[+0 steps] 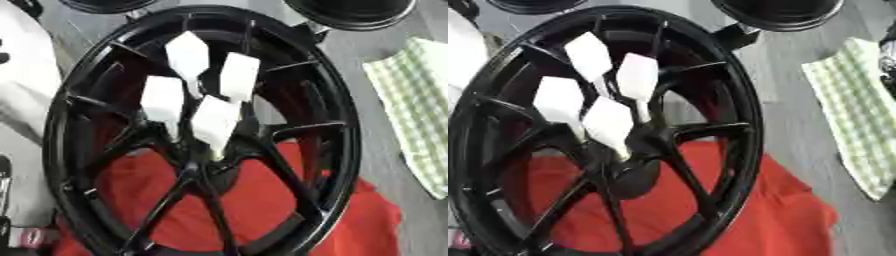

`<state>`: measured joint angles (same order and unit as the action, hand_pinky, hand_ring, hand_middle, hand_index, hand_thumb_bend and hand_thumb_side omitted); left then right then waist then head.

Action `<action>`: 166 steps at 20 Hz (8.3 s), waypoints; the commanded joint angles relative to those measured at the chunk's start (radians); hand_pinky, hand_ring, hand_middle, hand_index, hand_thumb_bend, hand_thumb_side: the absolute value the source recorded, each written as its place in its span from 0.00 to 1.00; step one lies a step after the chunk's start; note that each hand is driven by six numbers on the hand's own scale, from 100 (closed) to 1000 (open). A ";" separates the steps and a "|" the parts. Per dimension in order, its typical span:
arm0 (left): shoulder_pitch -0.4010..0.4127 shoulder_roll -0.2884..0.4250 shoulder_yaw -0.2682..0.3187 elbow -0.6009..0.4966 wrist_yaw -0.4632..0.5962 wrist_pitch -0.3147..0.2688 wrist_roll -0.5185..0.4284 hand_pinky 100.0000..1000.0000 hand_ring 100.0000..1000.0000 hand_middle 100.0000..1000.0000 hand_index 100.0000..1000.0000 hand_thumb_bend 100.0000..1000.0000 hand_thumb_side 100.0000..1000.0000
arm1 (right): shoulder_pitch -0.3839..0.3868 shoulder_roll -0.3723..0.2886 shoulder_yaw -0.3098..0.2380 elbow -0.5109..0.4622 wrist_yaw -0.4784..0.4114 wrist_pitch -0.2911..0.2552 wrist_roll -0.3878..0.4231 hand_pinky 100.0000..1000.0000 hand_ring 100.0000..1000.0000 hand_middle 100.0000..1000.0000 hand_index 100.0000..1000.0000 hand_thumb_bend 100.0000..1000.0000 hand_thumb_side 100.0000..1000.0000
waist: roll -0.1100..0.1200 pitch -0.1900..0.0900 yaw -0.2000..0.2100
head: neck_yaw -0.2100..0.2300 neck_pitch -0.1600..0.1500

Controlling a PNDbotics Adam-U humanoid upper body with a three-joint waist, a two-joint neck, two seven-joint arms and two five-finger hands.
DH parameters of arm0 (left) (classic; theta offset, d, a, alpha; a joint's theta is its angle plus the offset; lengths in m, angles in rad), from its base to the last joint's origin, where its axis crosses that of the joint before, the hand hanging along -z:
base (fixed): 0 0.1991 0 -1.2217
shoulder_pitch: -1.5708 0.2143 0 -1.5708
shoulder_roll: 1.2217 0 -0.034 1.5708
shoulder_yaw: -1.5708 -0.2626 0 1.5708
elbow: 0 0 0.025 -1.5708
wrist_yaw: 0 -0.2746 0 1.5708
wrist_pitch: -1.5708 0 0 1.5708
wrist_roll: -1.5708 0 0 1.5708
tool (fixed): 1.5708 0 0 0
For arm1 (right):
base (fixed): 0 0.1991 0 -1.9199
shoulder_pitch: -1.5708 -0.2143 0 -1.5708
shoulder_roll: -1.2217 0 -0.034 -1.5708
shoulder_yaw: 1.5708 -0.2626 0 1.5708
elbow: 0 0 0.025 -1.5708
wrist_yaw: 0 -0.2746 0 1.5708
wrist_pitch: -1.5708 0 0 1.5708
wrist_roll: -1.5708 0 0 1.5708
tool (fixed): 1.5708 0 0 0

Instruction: Pull the pin out of the wheel hub.

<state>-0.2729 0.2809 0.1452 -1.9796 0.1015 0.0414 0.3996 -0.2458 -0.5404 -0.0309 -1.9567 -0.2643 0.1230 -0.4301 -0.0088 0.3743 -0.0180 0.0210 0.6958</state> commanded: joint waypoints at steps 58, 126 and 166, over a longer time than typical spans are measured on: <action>-0.660 0.701 -0.574 0.468 -0.525 -0.380 -0.775 0.84 0.83 0.80 0.87 0.25 0.21 | 0.017 -0.064 0.031 0.018 -0.009 0.011 0.064 0.84 0.75 0.69 0.70 0.00 0.28 | 0.052 -0.076 -0.074 | 0.010 0.013; -0.811 0.535 -0.626 0.546 -0.229 -0.259 -1.307 0.81 0.83 0.77 0.82 0.19 0.29 | -0.005 -0.026 0.033 0.039 -0.028 -0.002 0.075 0.84 0.75 0.69 0.70 0.00 0.32 | 0.081 -0.052 -0.109 | 0.042 -0.016; -0.860 0.574 -0.379 0.544 -0.153 -0.170 -1.286 0.54 0.45 0.21 0.26 0.00 0.04 | 0.004 -0.025 0.018 0.037 -0.038 -0.013 0.071 0.84 0.75 0.69 0.70 0.00 0.32 | 0.070 -0.068 -0.091 | 0.022 0.001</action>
<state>-1.1104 0.8104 -0.2772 -1.4241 -0.0583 -0.1315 -0.8950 -0.2366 -0.5416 -0.0006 -1.9075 -0.3022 0.1144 -0.3603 0.0675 0.3341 -0.1077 0.0469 0.6931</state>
